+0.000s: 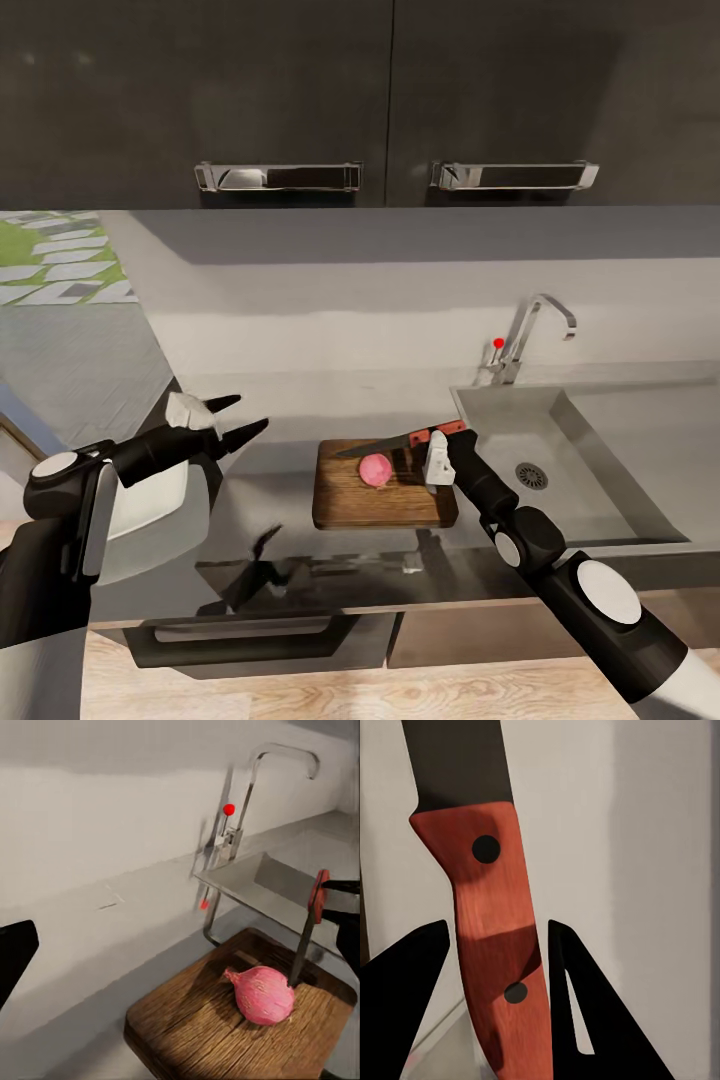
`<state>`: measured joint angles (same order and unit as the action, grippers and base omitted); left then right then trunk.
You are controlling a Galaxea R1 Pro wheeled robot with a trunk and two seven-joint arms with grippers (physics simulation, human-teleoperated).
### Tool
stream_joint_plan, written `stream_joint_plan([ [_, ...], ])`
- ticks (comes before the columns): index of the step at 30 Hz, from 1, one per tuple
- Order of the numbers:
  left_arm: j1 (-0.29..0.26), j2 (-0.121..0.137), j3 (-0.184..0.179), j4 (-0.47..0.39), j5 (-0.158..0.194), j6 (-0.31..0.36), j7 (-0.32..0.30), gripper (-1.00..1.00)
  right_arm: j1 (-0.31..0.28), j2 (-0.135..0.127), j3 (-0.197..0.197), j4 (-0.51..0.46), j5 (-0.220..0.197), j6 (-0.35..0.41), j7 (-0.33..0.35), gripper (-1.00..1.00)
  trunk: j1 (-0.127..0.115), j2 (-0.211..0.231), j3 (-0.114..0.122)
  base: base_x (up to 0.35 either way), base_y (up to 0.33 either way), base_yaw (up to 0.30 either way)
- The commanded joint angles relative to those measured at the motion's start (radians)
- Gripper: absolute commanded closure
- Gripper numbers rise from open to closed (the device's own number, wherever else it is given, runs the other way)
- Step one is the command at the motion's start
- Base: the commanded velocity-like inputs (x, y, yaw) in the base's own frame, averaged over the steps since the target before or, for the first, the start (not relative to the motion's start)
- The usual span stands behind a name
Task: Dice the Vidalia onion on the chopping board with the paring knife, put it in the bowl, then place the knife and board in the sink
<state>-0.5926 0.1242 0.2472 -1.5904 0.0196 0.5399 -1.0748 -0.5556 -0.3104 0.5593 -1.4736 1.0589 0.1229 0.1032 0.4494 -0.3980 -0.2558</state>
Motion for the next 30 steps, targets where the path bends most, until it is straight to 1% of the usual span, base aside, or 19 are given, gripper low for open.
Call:
stream_joint_plan([
  [1, -0.001, 0.0, 0.002, 0.0, 0.002, -0.006, -0.025, -1.0, -0.001, -0.001, 0.003, -0.002, 0.01, 0.008, 0.004, 1.0, 0.001, -0.002, -0.002, 0.0, 0.0, 0.0],
  [5, -0.001, 0.0, 0.006, 0.001, 0.002, -0.029, -0.054, -1.0, -0.001, -0.001, 0.002, -0.002, 0.01, 0.008, 0.004, 1.0, 0.001, -0.002, -0.002, 0.0, 0.0, 0.0],
  [19, -0.001, -0.002, 0.002, 0.001, -0.001, -0.034, -0.059, -1.0, -0.001, -0.001, -0.001, -0.002, 0.01, 0.008, 0.004, 1.0, 0.001, -0.002, -0.002, 0.0, 0.0, 0.0],
  [26, -0.001, 0.006, -0.001, 0.001, -0.003, -0.01, -0.061, -1.0, -0.001, -0.001, -0.003, -0.002, 0.011, 0.008, 0.004, 1.0, 0.001, -0.002, -0.002, 0.0, 0.0, 0.0],
  [30, -0.001, 0.017, -0.002, 0.001, -0.004, -0.007, -0.062, -1.0, -0.001, -0.001, -0.005, -0.002, 0.012, 0.009, 0.004, 1.0, 0.001, -0.002, -0.002, 0.0, 0.0, 0.0],
])
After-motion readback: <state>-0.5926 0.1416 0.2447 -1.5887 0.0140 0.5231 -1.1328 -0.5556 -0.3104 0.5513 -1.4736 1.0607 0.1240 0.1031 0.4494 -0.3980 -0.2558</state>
